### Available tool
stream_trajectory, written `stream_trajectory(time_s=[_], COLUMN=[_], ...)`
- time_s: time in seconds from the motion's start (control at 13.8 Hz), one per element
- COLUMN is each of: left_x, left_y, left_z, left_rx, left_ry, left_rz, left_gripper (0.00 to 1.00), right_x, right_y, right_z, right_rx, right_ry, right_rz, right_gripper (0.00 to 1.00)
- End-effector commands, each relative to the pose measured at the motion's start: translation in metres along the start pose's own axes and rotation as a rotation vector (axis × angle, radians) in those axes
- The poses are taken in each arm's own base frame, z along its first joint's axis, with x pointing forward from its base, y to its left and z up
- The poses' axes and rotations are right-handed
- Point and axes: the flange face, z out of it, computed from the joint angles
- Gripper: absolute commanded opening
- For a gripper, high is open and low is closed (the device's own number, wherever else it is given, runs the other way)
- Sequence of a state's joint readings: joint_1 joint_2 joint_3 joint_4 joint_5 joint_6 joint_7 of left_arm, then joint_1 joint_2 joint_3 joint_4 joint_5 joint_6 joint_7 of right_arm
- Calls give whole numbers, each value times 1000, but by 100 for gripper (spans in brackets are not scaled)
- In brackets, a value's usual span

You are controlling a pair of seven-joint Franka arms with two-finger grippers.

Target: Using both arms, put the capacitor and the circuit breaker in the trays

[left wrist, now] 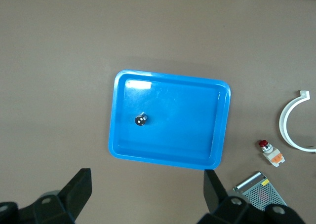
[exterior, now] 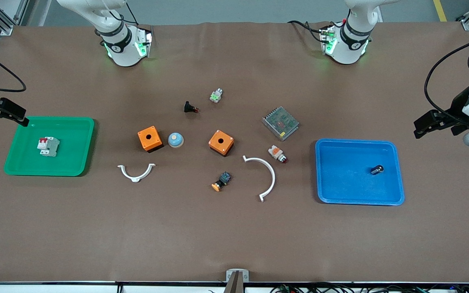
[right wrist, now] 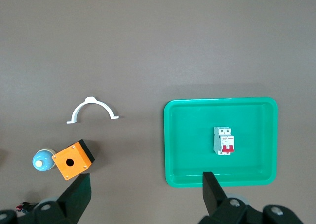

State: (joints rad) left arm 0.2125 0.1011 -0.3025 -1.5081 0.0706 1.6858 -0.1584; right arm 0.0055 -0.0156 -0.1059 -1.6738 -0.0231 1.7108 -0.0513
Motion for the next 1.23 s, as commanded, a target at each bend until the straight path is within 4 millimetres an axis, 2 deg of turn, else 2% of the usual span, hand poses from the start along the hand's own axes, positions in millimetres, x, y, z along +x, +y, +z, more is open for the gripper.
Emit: stream_trajectory(time_s=[0.0, 0.14, 0.43, 0.58, 0.87, 0.94, 1.16], left_x=[-19, -39, -72, -84, -83, -75, -56], left_y=[5, 16, 13, 12, 12, 12, 9], left_z=[-27, -31, -26, -28, -45, -51, -50], left_rx=[-26, -22, -30, -26, -23, -32, -26], left_ry=[9, -28, -61, -59, -31, -21, -75], left_rz=[0, 10, 3, 12, 28, 26, 23], left_gripper=[100, 100, 100, 100, 100, 100, 100], right_x=[-9, -8, -8, -6, -5, -4, -6], right_y=[4, 6, 15, 22, 22, 22, 18], right_z=[-6, -7, -11, -21, -32, -34, -41], right_rx=[-13, -12, -9, -4, -5, -6, -5], right_ry=[8, 11, 18, 38, 46, 49, 43], right_rz=[0, 4, 24, 38, 43, 41, 30], right_gripper=[100, 100, 100, 100, 100, 100, 100])
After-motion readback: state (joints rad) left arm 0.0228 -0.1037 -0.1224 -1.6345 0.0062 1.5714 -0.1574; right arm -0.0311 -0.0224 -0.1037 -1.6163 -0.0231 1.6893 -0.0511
